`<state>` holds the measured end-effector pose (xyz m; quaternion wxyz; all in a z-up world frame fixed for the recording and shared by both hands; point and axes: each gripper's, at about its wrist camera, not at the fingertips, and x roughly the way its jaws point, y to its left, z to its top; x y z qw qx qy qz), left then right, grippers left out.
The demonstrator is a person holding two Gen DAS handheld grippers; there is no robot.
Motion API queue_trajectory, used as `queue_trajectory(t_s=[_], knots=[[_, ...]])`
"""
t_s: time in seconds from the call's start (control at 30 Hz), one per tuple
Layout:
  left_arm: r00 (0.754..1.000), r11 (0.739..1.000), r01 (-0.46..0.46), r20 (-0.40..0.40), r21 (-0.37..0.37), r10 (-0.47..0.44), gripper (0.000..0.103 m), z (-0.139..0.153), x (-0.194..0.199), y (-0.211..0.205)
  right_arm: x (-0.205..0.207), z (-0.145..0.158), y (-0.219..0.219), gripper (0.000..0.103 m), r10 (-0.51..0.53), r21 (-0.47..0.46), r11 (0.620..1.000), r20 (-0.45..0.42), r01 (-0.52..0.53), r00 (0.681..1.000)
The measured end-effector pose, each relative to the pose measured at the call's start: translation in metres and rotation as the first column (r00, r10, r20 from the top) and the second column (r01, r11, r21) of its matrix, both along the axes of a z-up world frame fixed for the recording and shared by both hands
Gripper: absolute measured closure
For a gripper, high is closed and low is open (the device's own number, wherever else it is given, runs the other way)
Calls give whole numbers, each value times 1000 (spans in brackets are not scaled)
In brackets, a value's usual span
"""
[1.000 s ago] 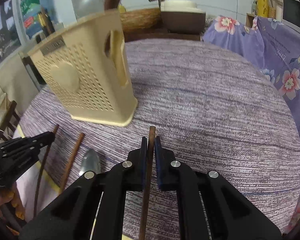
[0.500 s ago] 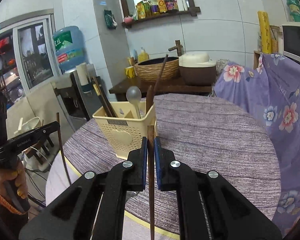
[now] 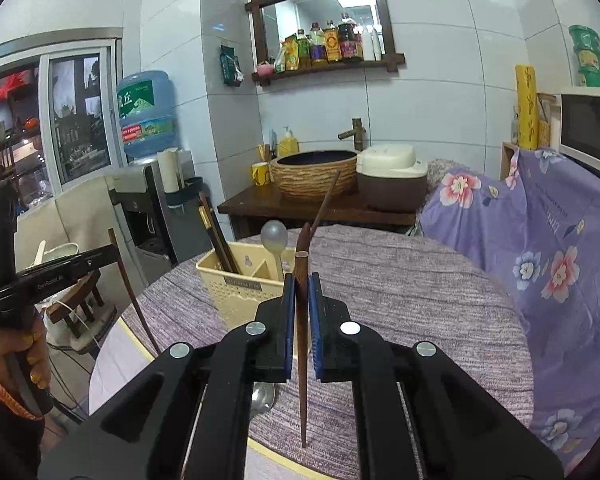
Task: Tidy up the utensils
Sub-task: 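Lift both brown chopsticks and lower them toward the cream holder, then open both tools to release the chopsticks into the holder and withdraw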
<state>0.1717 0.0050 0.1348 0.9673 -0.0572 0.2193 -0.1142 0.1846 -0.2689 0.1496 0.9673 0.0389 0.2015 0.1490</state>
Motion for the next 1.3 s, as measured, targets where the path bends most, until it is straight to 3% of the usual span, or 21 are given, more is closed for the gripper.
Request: queue_trajectory(t_s=[0.23,0.4,0.5,0.67,0.8,1.07,1.3], knots=[[992,999,35,119,-38,-31,95,63,-2,2,2,56,5,95,9,56,998,153,-18,988],[961,998,26,275,-60,-8,95,118,8,-10,15,103,22,95,-16,78,997,275,-6,961],[950,998,-12,312,-57,30,95,128,31,-21,26,115,39,95,-31,46,999,330,17,944],[959,996,-62,271,-61,76,95,105,66,-31,53,101,51,95,-55,29,998,312,48,948],[978,996,-59,195,-63,70,95,65,79,-35,78,76,46,95,-69,48,997,232,59,970],[995,998,-52,81,-30,54,95,15,93,-40,106,22,47,95,-54,48,998,82,50,995],[1000,1000,-29,-11,5,29,95,-15,102,-44,105,7,44,95,-63,47,997,78,60,995]])
